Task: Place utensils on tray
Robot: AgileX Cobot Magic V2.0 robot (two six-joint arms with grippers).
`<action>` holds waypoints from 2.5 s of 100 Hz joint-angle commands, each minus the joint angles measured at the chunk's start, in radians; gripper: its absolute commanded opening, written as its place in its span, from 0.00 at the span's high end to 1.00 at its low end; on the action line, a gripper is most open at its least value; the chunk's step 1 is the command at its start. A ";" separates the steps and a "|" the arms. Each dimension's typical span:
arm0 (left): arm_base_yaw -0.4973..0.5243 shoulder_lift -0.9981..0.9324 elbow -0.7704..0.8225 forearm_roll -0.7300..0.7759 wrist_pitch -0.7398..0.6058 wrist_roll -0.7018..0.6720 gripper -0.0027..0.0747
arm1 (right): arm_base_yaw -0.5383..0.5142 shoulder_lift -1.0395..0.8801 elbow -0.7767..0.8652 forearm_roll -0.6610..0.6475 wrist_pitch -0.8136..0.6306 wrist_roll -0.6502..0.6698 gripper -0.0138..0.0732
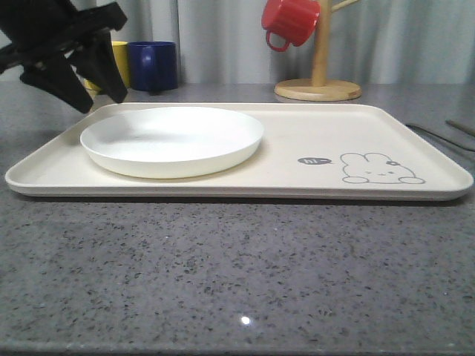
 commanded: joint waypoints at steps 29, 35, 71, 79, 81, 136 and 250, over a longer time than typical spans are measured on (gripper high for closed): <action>-0.004 -0.397 0.136 0.081 -0.331 0.000 0.50 | -0.004 -0.021 -0.019 -0.002 -0.082 -0.004 0.92; -0.004 -0.465 0.201 0.119 -0.381 0.000 0.50 | -0.004 -0.021 -0.019 -0.002 -0.082 -0.004 0.92; -0.004 -0.878 0.619 0.140 -0.682 0.000 0.50 | -0.004 -0.021 -0.019 -0.002 -0.082 -0.004 0.92; -0.004 -0.962 0.716 0.142 -0.745 0.000 0.50 | -0.004 -0.021 -0.019 -0.002 -0.082 -0.004 0.92; -0.004 -0.984 0.739 0.144 -0.757 0.000 0.50 | -0.004 -0.021 -0.019 -0.002 -0.082 -0.004 0.92; -0.004 -1.264 1.016 0.153 -0.845 0.000 0.89 | -0.004 -0.021 -0.036 -0.001 -0.144 -0.004 0.92; -0.004 -1.260 1.016 0.153 -0.841 0.000 0.99 | -0.004 0.783 -0.885 0.062 0.733 -0.004 0.57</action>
